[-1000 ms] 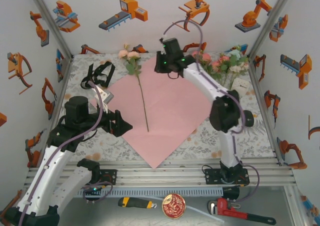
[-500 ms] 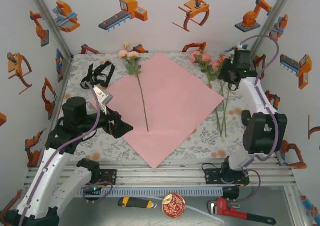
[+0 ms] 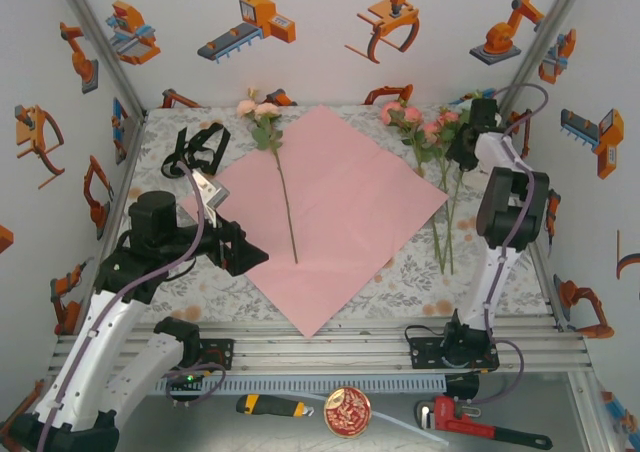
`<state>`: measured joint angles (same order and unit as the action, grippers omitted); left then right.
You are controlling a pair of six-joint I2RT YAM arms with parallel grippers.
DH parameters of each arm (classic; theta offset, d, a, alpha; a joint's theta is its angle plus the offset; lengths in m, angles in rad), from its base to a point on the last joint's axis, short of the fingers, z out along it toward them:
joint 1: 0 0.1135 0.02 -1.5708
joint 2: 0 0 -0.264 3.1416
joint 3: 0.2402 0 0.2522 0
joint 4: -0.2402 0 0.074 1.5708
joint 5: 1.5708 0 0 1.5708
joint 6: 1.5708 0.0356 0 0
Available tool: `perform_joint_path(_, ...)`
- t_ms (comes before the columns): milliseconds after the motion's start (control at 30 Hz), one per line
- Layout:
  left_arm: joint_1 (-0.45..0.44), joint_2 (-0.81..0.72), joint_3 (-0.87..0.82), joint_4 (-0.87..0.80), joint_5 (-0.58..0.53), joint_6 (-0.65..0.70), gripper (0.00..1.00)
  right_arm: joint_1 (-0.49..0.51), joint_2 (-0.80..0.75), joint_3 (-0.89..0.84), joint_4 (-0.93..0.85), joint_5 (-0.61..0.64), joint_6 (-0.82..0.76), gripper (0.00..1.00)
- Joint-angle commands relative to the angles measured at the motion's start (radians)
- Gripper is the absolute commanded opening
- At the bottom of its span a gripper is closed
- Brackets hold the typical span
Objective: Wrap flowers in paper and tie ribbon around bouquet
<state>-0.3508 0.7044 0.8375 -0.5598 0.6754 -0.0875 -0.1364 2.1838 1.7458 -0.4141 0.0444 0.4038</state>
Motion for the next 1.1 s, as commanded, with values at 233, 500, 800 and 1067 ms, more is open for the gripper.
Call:
perform_joint_path(233, 0.009, 0.007, 0.012, -0.001, -0.020, 0.041, 0.97, -0.006, 0.170, 0.245, -0.140, 0.017, 0.030, 0.31)
perform_joint_path(500, 0.012, 0.002, 0.011, -0.003, -0.020, 0.043, 0.97, -0.007, 0.168, 0.249, -0.138, 0.021, 0.014, 0.13)
perform_joint_path(800, 0.012, -0.018, 0.011, 0.013, 0.055, 0.038, 0.97, 0.009, -0.026, 0.226, -0.111, 0.144, -0.147, 0.04)
perform_joint_path(1067, 0.021, -0.044, -0.003, 0.049, 0.092, 0.026, 0.97, 0.085, -0.237, 0.179, -0.083, 0.151, -0.216, 0.02)
